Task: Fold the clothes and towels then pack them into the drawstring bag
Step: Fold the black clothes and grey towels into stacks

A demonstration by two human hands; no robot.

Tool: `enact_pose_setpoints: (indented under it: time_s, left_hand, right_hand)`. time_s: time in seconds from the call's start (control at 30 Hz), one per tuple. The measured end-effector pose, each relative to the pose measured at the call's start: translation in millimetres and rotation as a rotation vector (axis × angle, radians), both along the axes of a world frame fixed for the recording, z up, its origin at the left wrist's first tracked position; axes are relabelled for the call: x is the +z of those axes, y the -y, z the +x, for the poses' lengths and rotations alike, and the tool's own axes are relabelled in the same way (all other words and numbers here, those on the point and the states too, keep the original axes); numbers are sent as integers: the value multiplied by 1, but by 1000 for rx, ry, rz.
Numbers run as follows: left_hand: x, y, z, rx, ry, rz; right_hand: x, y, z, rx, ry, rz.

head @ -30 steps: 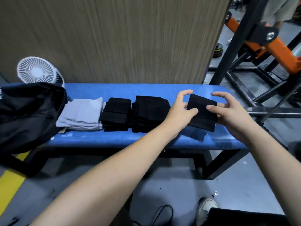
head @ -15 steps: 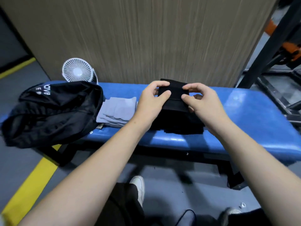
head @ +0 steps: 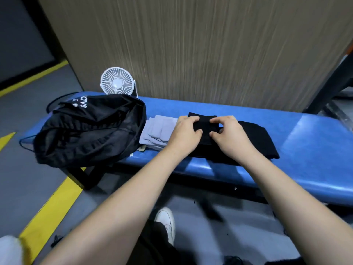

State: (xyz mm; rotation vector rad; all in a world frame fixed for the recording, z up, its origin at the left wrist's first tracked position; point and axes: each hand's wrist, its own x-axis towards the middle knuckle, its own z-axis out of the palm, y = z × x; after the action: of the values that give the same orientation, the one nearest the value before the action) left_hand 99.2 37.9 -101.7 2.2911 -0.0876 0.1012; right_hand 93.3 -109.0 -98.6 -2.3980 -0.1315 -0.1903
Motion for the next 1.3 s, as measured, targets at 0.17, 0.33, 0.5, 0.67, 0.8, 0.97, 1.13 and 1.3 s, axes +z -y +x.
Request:
enact_pose_setpoints:
  time_s: [0.17, 0.33, 0.5, 0.67, 0.8, 0.97, 1.13, 1.3]
  left_hand:
    - [-6, 0, -1, -13, -29, 188]
    - [-11, -3, -1, -49, -18, 227]
    - [-11, -7, -3, -28, 40, 204]
    - [-9, 2, -7, -24, 209, 116]
    - [-11, 23, -12, -118, 325, 167]
    - [-14, 49, -21, -221, 454, 215]
    - [-23, 62, -25, -312, 579, 382]
    - [-32, 64, -28, -326, 563, 464]
  right_hand:
    - [-5, -1, 0, 7, -44, -90]
    - [-5, -2, -5, 14, 20, -97]
    - [2, -2, -8, 77, 127, -36]
    - [13, 16, -10, 81, 245, 5]
    - [14, 47, -7, 16, 271, 16]
    - [0, 92, 3, -59, 226, -54]
    - [-12, 118, 16, 7, 34, -76]
    - [-15, 127, 30, 179, -241, 62]
